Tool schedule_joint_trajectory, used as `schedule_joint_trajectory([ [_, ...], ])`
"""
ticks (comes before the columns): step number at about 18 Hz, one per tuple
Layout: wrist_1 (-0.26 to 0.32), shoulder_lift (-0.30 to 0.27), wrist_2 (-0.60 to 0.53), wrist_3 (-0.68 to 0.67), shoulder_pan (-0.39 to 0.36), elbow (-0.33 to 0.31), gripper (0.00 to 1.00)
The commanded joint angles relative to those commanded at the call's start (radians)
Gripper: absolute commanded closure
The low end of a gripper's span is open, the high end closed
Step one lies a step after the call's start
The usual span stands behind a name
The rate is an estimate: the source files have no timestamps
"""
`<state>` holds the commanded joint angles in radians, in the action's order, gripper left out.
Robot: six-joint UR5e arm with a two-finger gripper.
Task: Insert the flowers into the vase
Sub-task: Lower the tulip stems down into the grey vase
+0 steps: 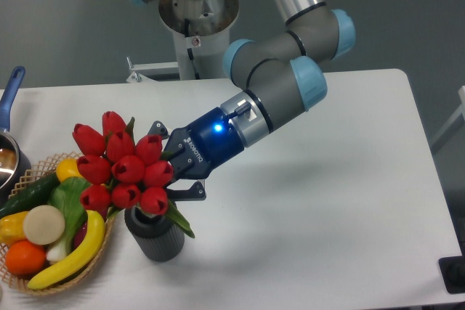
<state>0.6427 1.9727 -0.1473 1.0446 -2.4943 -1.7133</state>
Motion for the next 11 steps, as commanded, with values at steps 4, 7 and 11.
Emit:
schedule_joint_trajectory([
  [4, 0.002, 0.012, -0.002, 0.018, 0.002, -0.019, 0.61],
  [7, 0.002, 0.034, -0.002, 0.031, 0.002, -0.025, 0.57],
  [11, 0.002, 0.040, -0.005, 0.071, 0.008, -0.069, 0.54],
])
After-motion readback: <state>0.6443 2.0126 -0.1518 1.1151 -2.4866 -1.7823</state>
